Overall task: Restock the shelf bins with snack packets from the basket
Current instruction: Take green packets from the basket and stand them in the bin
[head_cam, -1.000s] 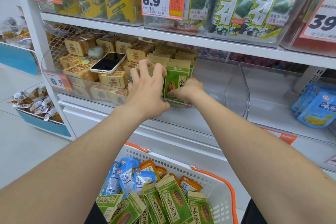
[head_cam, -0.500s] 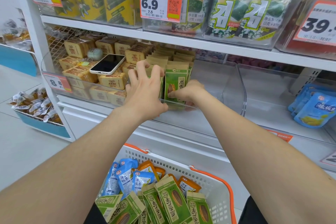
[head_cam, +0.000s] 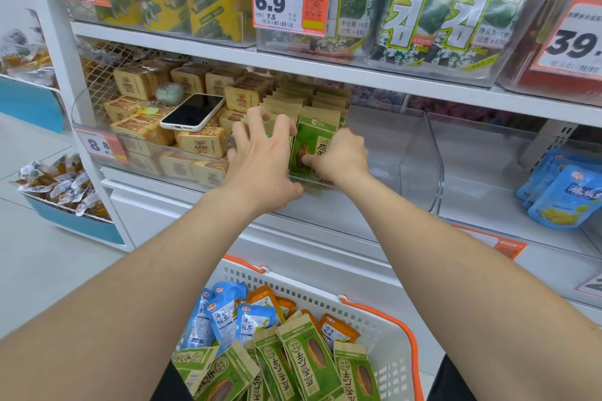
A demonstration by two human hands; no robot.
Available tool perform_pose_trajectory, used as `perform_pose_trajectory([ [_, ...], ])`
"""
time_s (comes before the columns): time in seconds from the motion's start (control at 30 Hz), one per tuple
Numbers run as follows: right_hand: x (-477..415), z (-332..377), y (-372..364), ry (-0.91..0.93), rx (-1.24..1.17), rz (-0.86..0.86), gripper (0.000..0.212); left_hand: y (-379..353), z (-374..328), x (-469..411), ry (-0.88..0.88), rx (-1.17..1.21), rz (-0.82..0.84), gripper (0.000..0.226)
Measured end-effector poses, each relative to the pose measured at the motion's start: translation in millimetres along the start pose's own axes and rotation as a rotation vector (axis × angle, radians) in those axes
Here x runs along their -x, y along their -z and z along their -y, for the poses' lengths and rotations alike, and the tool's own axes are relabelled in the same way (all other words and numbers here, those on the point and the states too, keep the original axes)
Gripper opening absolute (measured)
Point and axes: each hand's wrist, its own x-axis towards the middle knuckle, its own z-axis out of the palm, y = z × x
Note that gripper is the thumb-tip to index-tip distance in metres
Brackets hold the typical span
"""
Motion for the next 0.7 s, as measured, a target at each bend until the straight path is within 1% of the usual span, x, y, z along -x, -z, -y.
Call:
perform_pose_trajectory([
  [0.1,-1,1,-1,0.037,0.006,-0.034,0.056,0,1,0,0.000,0.000,0.001,0.082],
  [0.17,-1,1,0,0.037,0.030,0.008,0.058,0,2,0,0.000,0.007,0.000,0.081],
  [0.27,0,-1,5,0.025,0.057,0.083,0.055,-1,3,0,0.000,0.016,-0.008,0.081],
  [0.5,4,-5,9,0.027,0.072,0.120,0.055,0,3,1,-0.006,0.025,-0.012,0.086],
  [0.7,6,-5,10,0.064,0.045,0.088,0.049,0,3,1,0.000,0.035,-0.012,0.085],
])
